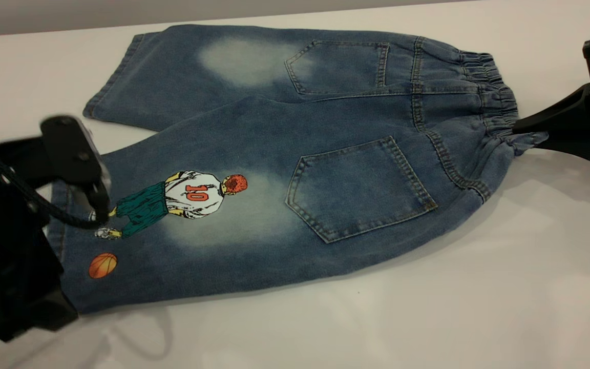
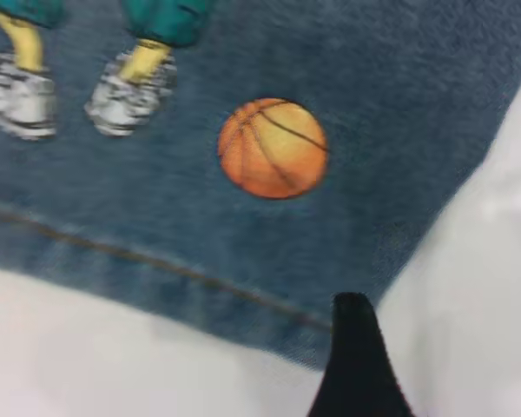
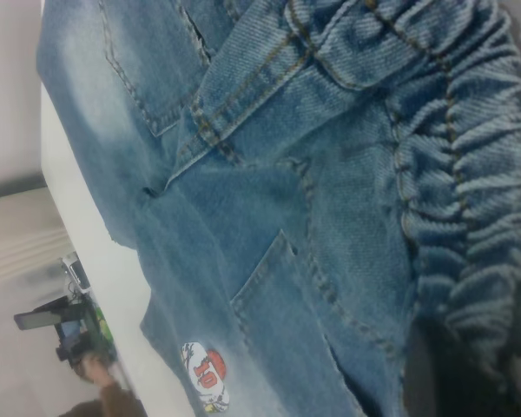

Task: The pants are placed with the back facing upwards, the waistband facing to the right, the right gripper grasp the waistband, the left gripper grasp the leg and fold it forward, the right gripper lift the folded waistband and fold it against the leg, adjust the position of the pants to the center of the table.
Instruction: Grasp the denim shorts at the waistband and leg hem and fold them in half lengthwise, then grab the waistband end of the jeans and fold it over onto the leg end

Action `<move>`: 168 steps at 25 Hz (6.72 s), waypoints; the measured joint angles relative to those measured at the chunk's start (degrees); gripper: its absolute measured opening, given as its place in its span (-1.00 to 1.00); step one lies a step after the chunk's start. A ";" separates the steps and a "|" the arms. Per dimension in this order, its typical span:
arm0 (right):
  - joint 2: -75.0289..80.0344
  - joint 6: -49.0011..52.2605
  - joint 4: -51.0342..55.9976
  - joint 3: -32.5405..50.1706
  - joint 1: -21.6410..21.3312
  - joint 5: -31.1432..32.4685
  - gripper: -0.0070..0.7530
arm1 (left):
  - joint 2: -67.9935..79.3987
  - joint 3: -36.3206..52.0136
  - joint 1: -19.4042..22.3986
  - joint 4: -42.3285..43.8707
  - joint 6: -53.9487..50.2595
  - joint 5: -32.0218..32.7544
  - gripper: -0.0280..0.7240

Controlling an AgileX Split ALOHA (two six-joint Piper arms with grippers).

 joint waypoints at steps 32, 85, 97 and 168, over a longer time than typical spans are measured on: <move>0.00 -0.05 0.57 0.00 0.00 1.34 -0.87 | 7.82 -0.12 0.00 17.20 -15.89 -7.01 0.21; -31.09 8.19 4.50 21.84 0.00 0.12 -0.86 | -24.51 -11.38 2.71 69.78 -61.40 0.64 -0.83; -20.44 15.57 4.68 8.62 0.00 -2.64 -0.86 | 2.23 -30.92 5.26 104.40 -95.85 -3.50 -0.83; -2.79 22.38 -2.69 -1.17 9.73 -5.44 0.56 | 28.17 -52.59 1.14 105.07 -105.91 -0.63 0.29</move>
